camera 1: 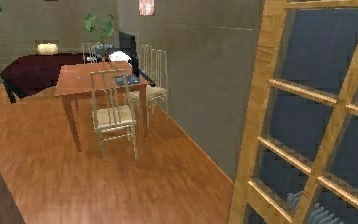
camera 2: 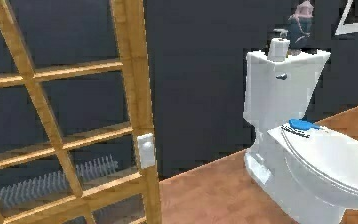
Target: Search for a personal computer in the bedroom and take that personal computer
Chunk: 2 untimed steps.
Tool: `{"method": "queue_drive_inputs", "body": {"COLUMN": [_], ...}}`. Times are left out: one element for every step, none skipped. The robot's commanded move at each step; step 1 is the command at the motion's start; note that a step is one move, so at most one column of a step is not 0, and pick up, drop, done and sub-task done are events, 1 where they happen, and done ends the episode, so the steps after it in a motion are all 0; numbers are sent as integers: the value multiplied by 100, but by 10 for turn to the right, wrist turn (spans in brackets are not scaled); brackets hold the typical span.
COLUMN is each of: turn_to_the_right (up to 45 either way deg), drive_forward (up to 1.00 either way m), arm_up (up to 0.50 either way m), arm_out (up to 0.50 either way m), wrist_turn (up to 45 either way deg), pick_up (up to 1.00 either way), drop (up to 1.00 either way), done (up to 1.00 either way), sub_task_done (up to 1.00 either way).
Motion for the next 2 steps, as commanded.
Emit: {"method": "queue_drive_inputs", "body": {"turn_to_the_right": [0, -210], "drive_forward": [30, 0], "arm_up": [0, 0], "arm_out": [0, 0], "wrist_turn": [0, 0], "pick_up": [0, 0], "drop": [0, 0], "done": [0, 0], "sub_task_done": [0, 0]}}
